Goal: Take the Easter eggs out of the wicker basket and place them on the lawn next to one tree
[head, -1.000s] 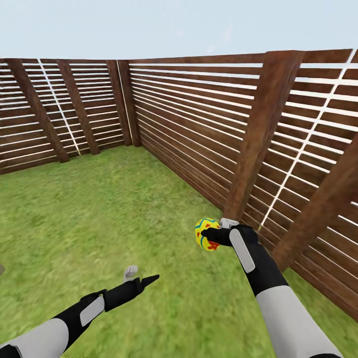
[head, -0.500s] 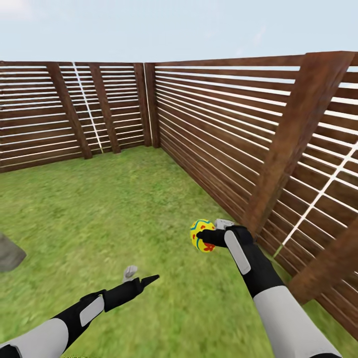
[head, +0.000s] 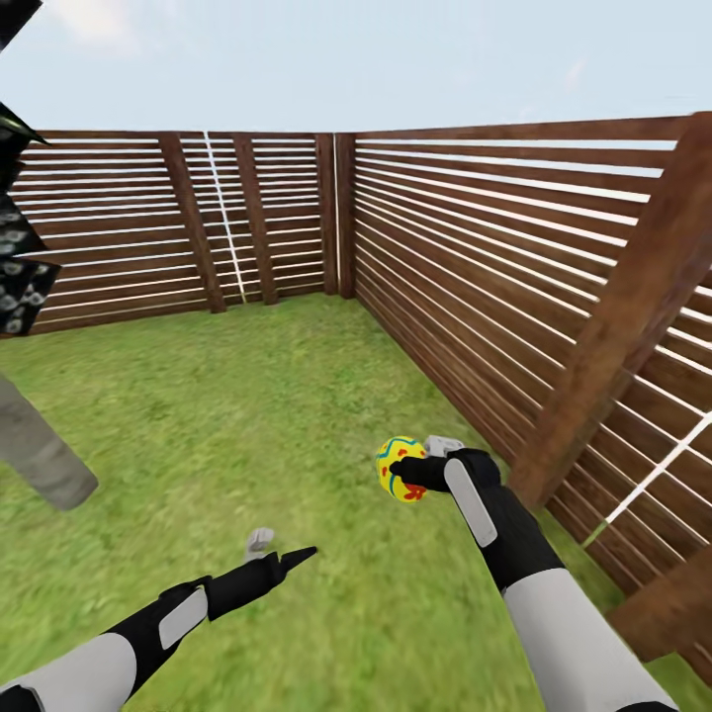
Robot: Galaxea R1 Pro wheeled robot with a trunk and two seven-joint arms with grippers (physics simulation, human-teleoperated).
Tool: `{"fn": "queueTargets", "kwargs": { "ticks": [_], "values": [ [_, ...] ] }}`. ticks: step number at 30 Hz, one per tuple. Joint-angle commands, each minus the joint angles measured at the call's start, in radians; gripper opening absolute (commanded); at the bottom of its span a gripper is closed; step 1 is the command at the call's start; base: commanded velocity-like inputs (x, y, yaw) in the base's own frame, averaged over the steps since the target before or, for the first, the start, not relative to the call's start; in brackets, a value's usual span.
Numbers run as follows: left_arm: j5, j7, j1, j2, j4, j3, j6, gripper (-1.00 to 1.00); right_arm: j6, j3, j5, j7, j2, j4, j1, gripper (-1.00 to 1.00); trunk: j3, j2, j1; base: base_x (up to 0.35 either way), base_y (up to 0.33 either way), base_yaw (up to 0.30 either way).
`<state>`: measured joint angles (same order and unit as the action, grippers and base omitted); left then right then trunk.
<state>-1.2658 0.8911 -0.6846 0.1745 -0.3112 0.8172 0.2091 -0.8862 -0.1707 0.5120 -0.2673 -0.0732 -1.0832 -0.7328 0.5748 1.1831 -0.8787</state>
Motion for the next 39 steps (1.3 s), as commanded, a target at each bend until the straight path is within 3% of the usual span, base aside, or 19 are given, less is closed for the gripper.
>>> {"fn": "queueTargets", "kwargs": {
  "ticks": [1,37,38,39],
  "values": [
    [-0.011,0.002,-0.001,0.000,0.000,0.005,0.010,1.00,-0.002,-0.001,0.011,-0.010,0.000,-0.001,0.000,-1.00,0.000,0.001,0.000,0.236,-0.207,0.254],
    [-0.011,0.002,-0.001,0.000,0.000,0.005,0.010,1.00,-0.002,-0.003,0.011,-0.011,0.000,-0.002,0.000,-1.00,-0.036,0.001,0.000,0.262,-0.218,0.254],
    [-0.011,0.002,-0.001,-0.001,0.000,0.005,0.010,1.00,-0.002,-0.007,0.011,-0.011,0.000,-0.001,0.000,-1.00,-0.037,0.001,0.000,0.292,-0.200,0.254],
    [-0.011,0.002,-0.001,-0.001,0.000,0.005,0.010,1.00,-0.001,-0.038,0.011,-0.012,0.000,-0.002,0.000,-1.00,-0.038,0.001,0.000,0.292,-0.200,0.256]
  ]
}}
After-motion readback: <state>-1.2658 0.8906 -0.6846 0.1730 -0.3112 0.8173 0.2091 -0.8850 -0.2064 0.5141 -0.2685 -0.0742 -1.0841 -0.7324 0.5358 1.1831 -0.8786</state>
